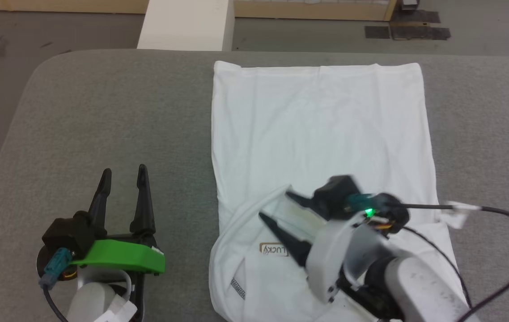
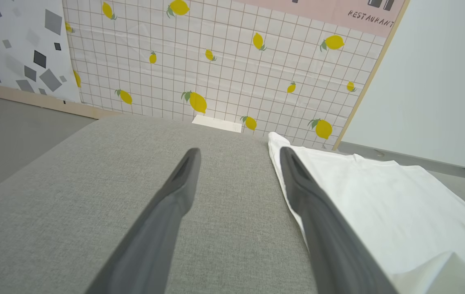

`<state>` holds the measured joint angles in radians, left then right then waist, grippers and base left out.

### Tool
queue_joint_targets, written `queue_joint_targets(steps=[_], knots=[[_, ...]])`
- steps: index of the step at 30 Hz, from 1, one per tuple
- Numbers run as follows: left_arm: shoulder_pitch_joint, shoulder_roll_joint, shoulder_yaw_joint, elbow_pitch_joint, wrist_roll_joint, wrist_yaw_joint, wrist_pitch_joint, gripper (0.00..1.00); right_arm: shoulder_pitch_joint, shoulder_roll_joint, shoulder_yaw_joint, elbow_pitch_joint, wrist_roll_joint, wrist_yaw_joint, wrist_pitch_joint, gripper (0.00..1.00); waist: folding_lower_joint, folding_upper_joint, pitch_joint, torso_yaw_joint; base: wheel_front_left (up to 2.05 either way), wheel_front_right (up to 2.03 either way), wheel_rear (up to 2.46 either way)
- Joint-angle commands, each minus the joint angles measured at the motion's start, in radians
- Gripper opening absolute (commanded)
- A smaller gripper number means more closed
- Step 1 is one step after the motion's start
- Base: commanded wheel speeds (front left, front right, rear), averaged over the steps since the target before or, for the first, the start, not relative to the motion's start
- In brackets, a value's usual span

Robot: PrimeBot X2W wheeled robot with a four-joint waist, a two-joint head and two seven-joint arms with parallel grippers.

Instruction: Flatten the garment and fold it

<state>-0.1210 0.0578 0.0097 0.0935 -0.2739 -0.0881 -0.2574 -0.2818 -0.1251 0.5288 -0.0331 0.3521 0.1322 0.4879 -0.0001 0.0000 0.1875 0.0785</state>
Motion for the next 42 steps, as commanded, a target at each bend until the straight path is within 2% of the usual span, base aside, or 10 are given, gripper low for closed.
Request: queue_joint_targets(steps=[1,2,9,14,20,25,30,34,42], knots=[[0.004,0.007,0.000,0.007,0.003,-0.005,-0.004,1.00,0.022,0.007,-0.040,-0.029,-0.007,-0.002,-0.041,1.00,0.0001,0.0000,-0.004,-0.029,0.00,0.00,0.00],[-0.005,0.022,0.003,0.016,0.001,-0.007,-0.002,1.00,0.037,0.014,-0.096,-0.072,-0.023,-0.002,-0.097,1.00,0.0001,0.0000,0.001,-0.055,0.00,0.00,0.00],[-0.098,0.090,-0.009,0.012,-0.007,-0.021,0.062,1.00,0.098,0.049,-0.295,-0.165,-0.057,-0.002,-0.275,1.00,0.0001,0.0000,0.051,-0.142,0.00,0.00,0.00],[-0.256,0.189,-0.042,0.027,-0.026,-0.035,0.182,1.00,0.113,0.063,-0.403,-0.163,-0.086,-0.002,-0.363,1.00,0.0001,0.0000,0.129,-0.202,0.00,0.00,0.00],[-0.487,0.352,-0.124,0.074,-0.100,-0.042,0.401,1.00,0.091,0.072,-0.465,-0.152,-0.079,-0.002,-0.409,1.00,0.0001,0.0000,0.242,-0.275,0.00,0.00,0.00],[-0.645,0.493,-0.184,0.129,-0.156,-0.042,0.594,1.00,0.060,0.074,-0.461,-0.151,-0.063,-0.002,-0.436,1.00,0.0001,0.0000,0.322,-0.336,0.00,0.00,0.00],[-0.777,0.544,-0.188,0.187,-0.194,-0.038,0.758,1.00,0.040,0.075,-0.427,-0.144,-0.021,-0.002,-0.462,1.00,0.0001,0.0000,0.386,-0.386,0.00,0.00,0.00],[-0.840,0.561,-0.183,0.219,-0.198,-0.004,0.860,1.00,0.031,0.075,-0.415,-0.135,0.001,-0.002,-0.487,1.00,0.0001,0.0000,0.422,-0.417,0.00,0.00,0.00],[-0.873,0.575,-0.160,0.242,-0.203,0.121,1.044,1.00,0.023,0.075,-0.415,-0.130,0.016,-0.002,-0.515,1.00,0.0001,0.0000,0.465,-0.443,0.00,0.00,0.00]])
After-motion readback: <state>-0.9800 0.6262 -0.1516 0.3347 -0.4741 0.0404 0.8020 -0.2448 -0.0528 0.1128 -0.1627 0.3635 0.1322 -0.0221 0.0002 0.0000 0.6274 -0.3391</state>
